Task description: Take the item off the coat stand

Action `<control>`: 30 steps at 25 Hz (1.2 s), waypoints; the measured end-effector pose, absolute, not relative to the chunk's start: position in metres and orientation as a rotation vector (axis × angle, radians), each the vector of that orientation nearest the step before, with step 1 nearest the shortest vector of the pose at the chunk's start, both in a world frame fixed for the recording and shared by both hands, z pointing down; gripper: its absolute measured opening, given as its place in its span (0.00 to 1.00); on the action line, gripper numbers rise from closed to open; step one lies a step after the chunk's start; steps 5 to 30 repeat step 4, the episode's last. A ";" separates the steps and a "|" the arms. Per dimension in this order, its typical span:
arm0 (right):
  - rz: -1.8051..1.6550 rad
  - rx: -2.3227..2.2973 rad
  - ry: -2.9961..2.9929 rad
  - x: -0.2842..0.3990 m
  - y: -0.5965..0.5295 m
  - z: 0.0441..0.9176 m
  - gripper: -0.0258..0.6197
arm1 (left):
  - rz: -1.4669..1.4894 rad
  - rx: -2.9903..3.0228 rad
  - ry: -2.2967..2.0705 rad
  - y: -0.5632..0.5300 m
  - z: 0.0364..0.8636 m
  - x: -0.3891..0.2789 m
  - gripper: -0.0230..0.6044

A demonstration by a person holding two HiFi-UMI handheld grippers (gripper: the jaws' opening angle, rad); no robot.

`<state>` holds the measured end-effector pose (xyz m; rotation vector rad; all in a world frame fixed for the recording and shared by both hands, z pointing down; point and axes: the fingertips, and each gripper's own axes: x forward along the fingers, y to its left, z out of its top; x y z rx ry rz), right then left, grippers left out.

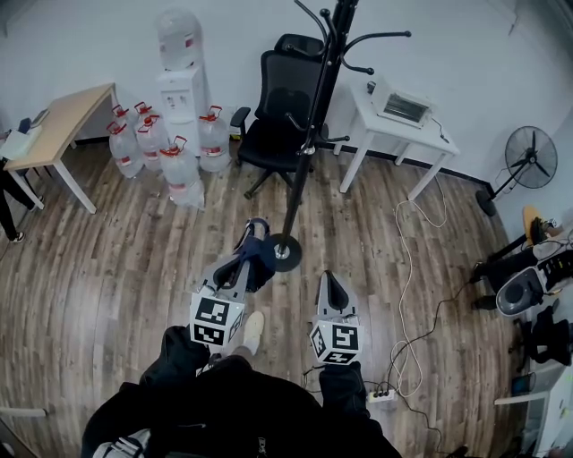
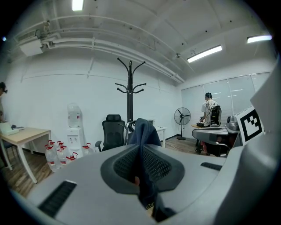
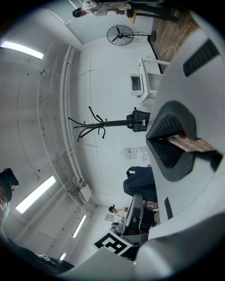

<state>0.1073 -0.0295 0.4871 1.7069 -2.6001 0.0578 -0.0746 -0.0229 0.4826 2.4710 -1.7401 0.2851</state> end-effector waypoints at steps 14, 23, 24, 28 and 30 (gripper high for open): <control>0.055 1.700 -2.605 0.106 -0.024 0.484 0.06 | 0.284 2.467 -1.743 -0.017 0.480 -0.075 0.10; 0.055 1.700 -2.605 0.106 -0.024 0.484 0.06 | 0.284 2.467 -1.743 -0.017 0.480 -0.075 0.10; 0.055 1.700 -2.605 0.106 -0.024 0.484 0.06 | 0.284 2.467 -1.743 -0.017 0.480 -0.075 0.10; 0.055 1.700 -2.605 0.106 -0.024 0.484 0.06 | 0.284 2.467 -1.743 -0.017 0.480 -0.075 0.10; 0.055 1.700 -2.605 0.106 -0.024 0.484 0.06 | 0.284 2.467 -1.743 -0.017 0.480 -0.075 0.10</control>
